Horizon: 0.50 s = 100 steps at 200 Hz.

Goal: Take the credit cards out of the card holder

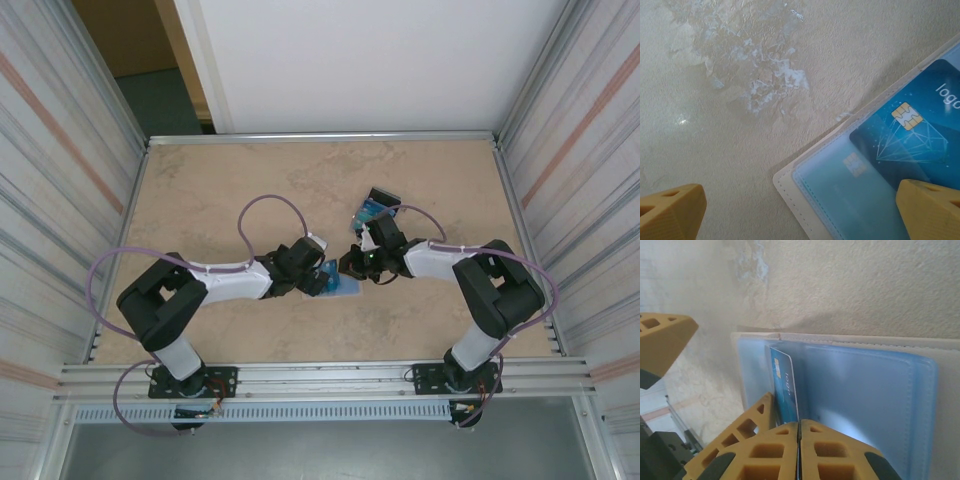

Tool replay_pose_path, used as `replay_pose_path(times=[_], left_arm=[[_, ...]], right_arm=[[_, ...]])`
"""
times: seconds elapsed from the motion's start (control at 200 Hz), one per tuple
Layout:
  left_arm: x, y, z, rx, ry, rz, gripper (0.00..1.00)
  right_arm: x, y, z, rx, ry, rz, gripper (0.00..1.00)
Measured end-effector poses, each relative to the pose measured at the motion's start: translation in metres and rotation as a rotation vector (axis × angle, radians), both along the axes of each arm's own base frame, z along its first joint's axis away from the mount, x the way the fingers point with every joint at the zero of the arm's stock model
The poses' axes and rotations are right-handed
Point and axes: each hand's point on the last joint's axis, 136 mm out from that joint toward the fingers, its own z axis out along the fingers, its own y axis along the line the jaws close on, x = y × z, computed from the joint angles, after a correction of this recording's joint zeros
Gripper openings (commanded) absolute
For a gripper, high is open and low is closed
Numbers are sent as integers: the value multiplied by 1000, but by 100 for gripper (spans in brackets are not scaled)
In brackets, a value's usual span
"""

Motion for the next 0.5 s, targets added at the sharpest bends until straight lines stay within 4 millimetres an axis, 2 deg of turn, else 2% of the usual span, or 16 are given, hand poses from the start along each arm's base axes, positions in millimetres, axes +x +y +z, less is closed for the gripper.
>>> replay_pose_path(times=[0.16, 0.296, 0.421, 0.501], left_arm=[[0, 0, 0, -3, 0, 3, 99], [1, -2, 0, -11, -1, 4, 99], [1, -2, 0, -13, -3, 4, 99], [1, -2, 0, -14, -3, 5, 99]], right_arm=[[3, 7, 4, 49, -7, 4, 14], [1, 13, -1, 72, 7, 21, 16], [-2, 14, -5, 84, 25, 23, 15], [-2, 15, -6, 84, 26, 24, 10]])
